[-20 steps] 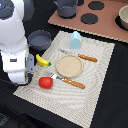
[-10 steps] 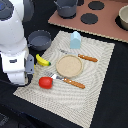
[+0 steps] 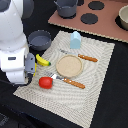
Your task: Interact with the objects in diverse but meaningful ways.
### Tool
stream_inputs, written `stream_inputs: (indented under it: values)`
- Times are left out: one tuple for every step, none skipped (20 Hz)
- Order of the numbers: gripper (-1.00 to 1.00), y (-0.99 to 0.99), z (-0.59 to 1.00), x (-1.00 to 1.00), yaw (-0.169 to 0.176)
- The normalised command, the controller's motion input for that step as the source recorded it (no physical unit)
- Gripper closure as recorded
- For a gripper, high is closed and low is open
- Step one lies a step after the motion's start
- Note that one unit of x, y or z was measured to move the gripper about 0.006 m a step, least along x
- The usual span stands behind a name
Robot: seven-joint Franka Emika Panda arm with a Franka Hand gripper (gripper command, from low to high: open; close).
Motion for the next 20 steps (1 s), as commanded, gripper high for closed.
stream_inputs:
  values:
    - [1.00, 0.13, 1.00, 0.55, 0.000]
    - [1.00, 0.19, 0.96, 0.60, 0.000]
    - [1.00, 0.24, 0.88, 0.68, 0.000]
    - [1.00, 0.25, 0.79, 0.69, 0.000]
    - [1.00, 0.25, 0.74, 0.73, 0.000]
    - [1.00, 0.28, 0.70, 0.77, 0.000]
    - [1.00, 0.29, 0.69, 0.79, 0.000]
    - [1.00, 0.29, 0.70, 0.86, 0.000]
    - [1.00, 0.33, 0.71, 1.00, 0.000]
    - [1.00, 0.32, 0.72, 1.00, 0.000]
    - [1.00, 0.31, 0.73, 1.00, 0.000]
    - [1.00, 0.28, 0.70, 1.00, 0.000]
    - [1.00, 0.27, 0.66, 1.00, 0.000]
    - [1.00, 0.26, 0.61, 1.00, 0.000]
    - [1.00, 0.25, 0.56, 1.00, 0.000]
    - [1.00, 0.24, 0.53, 1.00, 0.000]
    - [1.00, 0.23, 0.48, 1.00, 0.000]
    - [1.00, 0.22, 0.45, 1.00, 0.000]
    - [1.00, 0.22, 0.40, 1.00, 0.000]
    - [1.00, 0.21, 0.32, 1.00, 0.000]
